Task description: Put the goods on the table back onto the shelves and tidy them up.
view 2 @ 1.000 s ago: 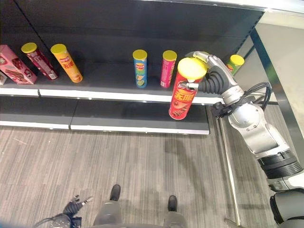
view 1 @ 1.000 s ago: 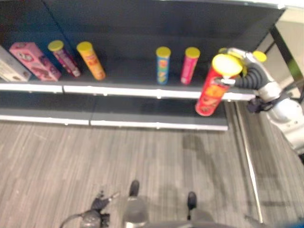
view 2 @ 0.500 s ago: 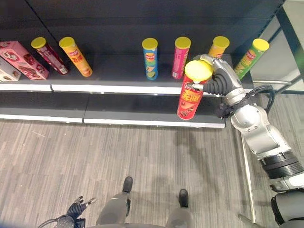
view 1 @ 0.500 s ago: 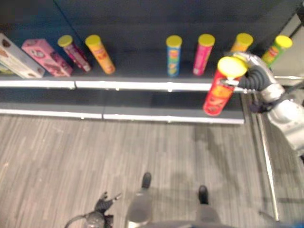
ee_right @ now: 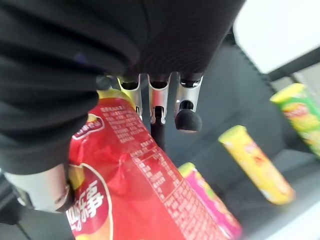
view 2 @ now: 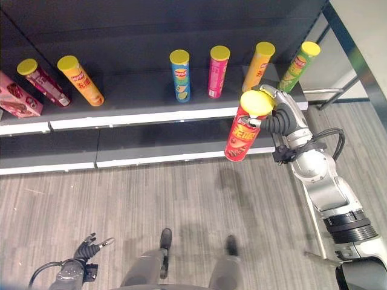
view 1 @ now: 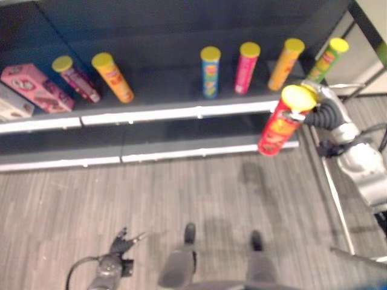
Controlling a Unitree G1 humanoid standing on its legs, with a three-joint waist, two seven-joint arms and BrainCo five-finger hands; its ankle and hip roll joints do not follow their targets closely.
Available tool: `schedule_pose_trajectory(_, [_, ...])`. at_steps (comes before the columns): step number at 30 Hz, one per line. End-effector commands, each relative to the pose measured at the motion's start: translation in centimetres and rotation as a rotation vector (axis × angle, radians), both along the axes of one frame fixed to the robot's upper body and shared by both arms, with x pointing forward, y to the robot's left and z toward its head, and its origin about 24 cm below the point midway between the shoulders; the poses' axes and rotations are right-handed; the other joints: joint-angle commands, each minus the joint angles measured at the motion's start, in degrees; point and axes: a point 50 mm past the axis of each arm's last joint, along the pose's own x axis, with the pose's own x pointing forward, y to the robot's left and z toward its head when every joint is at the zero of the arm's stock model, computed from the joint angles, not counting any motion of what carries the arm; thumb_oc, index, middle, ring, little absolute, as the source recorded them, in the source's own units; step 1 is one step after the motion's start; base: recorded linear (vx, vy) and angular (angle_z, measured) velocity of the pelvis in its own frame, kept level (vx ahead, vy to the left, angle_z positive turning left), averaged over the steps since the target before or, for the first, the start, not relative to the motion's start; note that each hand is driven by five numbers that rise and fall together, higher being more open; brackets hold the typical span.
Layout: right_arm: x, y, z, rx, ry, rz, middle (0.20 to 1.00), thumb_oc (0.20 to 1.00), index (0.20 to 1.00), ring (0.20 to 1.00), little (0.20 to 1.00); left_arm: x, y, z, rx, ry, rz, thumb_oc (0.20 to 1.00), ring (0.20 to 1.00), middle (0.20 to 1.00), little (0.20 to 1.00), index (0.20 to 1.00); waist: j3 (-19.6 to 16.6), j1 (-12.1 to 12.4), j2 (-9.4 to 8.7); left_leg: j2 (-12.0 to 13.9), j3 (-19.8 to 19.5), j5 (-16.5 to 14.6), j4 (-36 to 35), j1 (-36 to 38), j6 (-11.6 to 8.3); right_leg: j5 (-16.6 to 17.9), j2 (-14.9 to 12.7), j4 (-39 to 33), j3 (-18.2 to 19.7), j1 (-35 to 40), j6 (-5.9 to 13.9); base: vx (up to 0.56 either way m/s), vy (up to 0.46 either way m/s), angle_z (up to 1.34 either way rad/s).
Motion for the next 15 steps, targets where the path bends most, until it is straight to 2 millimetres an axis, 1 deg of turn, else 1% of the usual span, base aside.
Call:
schedule_pose_trajectory(1, [-0.6,0.2,4.1,-0.004,-0.162,0.031,0.200,0.200,0.200,0.200,0.200,-1.1,0.7,-0.2,0.037,0.044,-0.027,1.000,1.000,1.000,1.000,1.000,0.0,-0.6,-0.89,-4.0,-3.4,-3.9,-6.0,6.5,-0.64,3.0,8.8,-5.1,2.3,2.2,-3.65,0.06,0.076,0.51])
schedule_pose_trajectory(2, [-0.6,0.2,4.1,-0.005,-0.163,0.032,0.200,0.200,0.200,0.200,0.200,-1.1,0.7,-0.2,0.036,0.044,-0.027,1.000,1.000,1.000,1.000,1.000,0.1,-0.8,-0.83,-4.0,-3.6,-3.9,-6.0,6.6,-0.64,3.0,8.8,-5.2,2.1,2.3,-3.66,0.03,0.047,0.55])
schedule_pose_trajectory(4, [-0.5,0.6,4.3,-0.005,-0.164,0.049,0.200,0.200,0.200,0.200,0.200,-1.2,0.4,-0.3,0.028,0.039,-0.015,1.000,1.000,1.000,1.000,1.000,1.0,-0.9,-0.49,-4.6,-2.5,-5.5,-2.8,5.4,-0.71,3.1,7.6,-5.2,1.0,1.9,-3.87,-0.02,0.038,0.35])
schedule_pose_trajectory(6, [-0.2,1.2,5.1,-0.016,-0.182,0.070,0.200,0.200,0.200,0.200,0.200,-0.5,0.4,0.0,0.031,0.007,-0.011,1.000,1.000,1.000,1.000,1.000,2.8,-0.7,-0.23,-6.0,-0.5,-8.0,6.9,0.9,-2.33,3.0,5.4,-5.3,-0.3,1.2,-3.77,-0.09,0.097,0.22])
schedule_pose_trajectory(7, [-0.1,1.2,5.3,-0.019,-0.184,0.064,0.200,0.200,0.200,0.200,0.200,-0.3,0.4,0.2,0.036,-0.003,-0.008,1.000,1.000,1.000,1.000,1.000,3.1,-0.6,0.06,-6.0,0.6,-7.8,10.9,-1.7,-3.24,2.8,4.7,-5.5,-0.5,1.1,-3.63,-0.01,0.167,0.17])
schedule_pose_trajectory(8, [0.0,1.0,5.1,-0.024,-0.175,0.053,0.200,0.200,0.200,0.200,0.200,-0.3,0.3,0.2,0.031,-0.014,0.005,1.000,1.000,1.000,1.000,1.000,3.2,-0.9,0.17,-3.2,3.9,-8.4,11.0,-2.4,-4.05,2.1,3.1,-5.3,-0.9,1.6,-3.14,0.02,0.120,0.15])
schedule_pose_trajectory(9, [0.0,1.0,5.1,-0.024,-0.175,0.054,0.200,0.200,0.200,0.200,0.200,-0.3,0.3,0.2,0.031,-0.014,0.006,1.000,1.000,1.000,1.000,1.000,3.0,-0.9,0.12,-3.2,4.0,-8.2,10.9,-2.6,-4.06,2.2,3.1,-5.3,-0.8,1.3,-3.12,0.16,0.247,0.16])
schedule_pose_trajectory(10, [0.1,0.7,4.7,-0.022,-0.158,0.034,0.200,0.200,0.200,0.200,0.200,-0.8,0.3,0.1,0.022,-0.010,0.023,1.000,1.000,1.000,1.000,1.000,2.0,-1.1,0.80,1.8,6.6,-7.1,7.7,-1.9,-3.29,1.3,0.9,-5.0,-1.6,2.0,-2.55,0.18,0.258,0.17])
schedule_pose_trajectory(11, [0.1,0.5,4.5,-0.023,-0.151,0.026,0.200,0.200,0.200,0.200,0.200,-1.0,0.4,0.1,0.029,-0.003,0.024,1.000,1.000,1.000,1.000,1.000,1.6,-0.9,1.03,4.3,6.4,-5.8,5.5,-1.3,-3.39,0.9,-0.3,-4.5,-1.6,2.1,-2.27,0.19,0.255,0.12])
schedule_pose_trajectory(12, [0.1,0.5,4.5,-0.023,-0.150,0.026,0.200,0.200,0.200,0.200,0.200,-1.1,0.4,0.0,0.030,-0.002,0.024,1.000,1.000,1.000,1.000,1.000,1.6,-0.9,1.02,4.3,6.4,-5.7,5.1,-1.0,-3.44,0.8,-0.3,-4.4,-1.6,2.1,-2.31,0.12,0.207,0.08])
schedule_pose_trajectory(13, [0.0,0.4,4.2,-0.026,-0.145,0.022,0.200,0.200,0.200,0.200,0.200,-1.2,0.5,0.1,0.027,-0.007,0.036,1.000,1.000,1.000,1.000,1.000,1.3,-1.0,1.13,7.4,5.0,-3.3,3.3,-1.3,-4.13,0.3,-1.8,-4.0,-1.2,2.1,-2.09,0.22,0.401,0.16])
schedule_pose_trajectory(14, [0.4,0.4,3.6,-0.022,-0.122,0.019,0.200,0.200,0.200,0.200,0.200,-1.3,1.0,0.3,0.037,-0.020,0.047,1.000,1.000,1.000,1.000,1.000,0.0,-1.2,0.93,13.0,2.6,0.1,-0.3,-0.8,-5.60,0.0,-4.7,-4.4,0.4,2.4,-1.11,0.29,0.568,0.20])
schedule_pose_trajectory(15, [0.6,0.5,3.4,-0.021,-0.112,0.019,0.200,0.200,0.200,0.200,0.200,-1.5,1.2,0.4,0.036,-0.028,0.066,1.000,1.000,1.000,1.000,1.000,-0.5,-0.9,0.70,15.6,1.6,2.0,-1.1,-1.0,-6.99,0.6,-6.8,-5.2,1.1,2.8,-0.31,0.23,0.446,0.24])
